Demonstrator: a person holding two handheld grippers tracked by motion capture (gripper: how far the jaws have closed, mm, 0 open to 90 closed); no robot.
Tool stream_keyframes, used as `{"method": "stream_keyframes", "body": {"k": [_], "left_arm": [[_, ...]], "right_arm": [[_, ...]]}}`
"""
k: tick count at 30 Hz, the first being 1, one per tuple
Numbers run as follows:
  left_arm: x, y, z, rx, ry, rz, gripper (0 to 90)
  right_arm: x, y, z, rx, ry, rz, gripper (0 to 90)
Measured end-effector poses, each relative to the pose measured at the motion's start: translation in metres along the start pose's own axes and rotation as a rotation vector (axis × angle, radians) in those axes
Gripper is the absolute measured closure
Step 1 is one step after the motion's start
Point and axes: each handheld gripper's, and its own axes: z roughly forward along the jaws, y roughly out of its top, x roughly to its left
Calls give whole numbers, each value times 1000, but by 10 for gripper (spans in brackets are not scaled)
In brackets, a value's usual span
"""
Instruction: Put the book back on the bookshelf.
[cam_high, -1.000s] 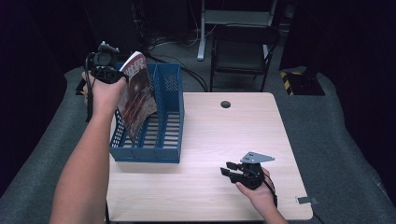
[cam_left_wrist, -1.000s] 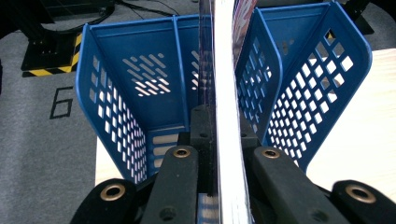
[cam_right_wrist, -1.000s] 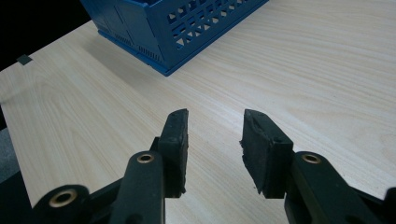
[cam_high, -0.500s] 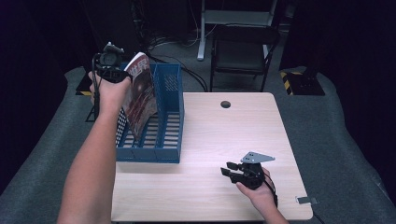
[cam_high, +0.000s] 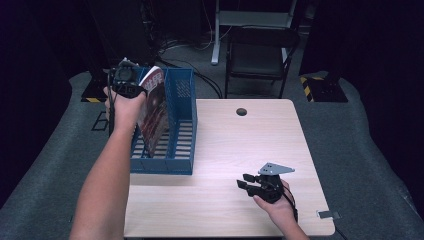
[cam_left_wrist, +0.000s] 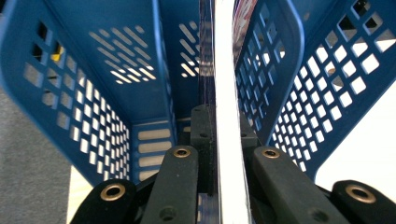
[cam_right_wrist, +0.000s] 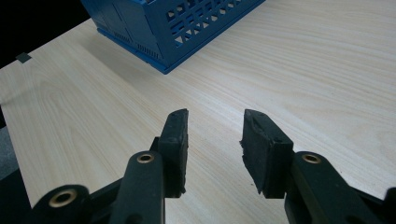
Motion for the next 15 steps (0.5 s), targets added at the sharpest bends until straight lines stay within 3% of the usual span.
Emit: {"method": "stream_keyframes", "body": {"k": [9,15], "left_arm": [[-6,-11,17,24,-14,12,840],[-9,-13,18,15,-21,28,839]], "right_arm": [[-1,0,0,-2,5,5,606],[0,-1,0,6,0,9,600]]}}
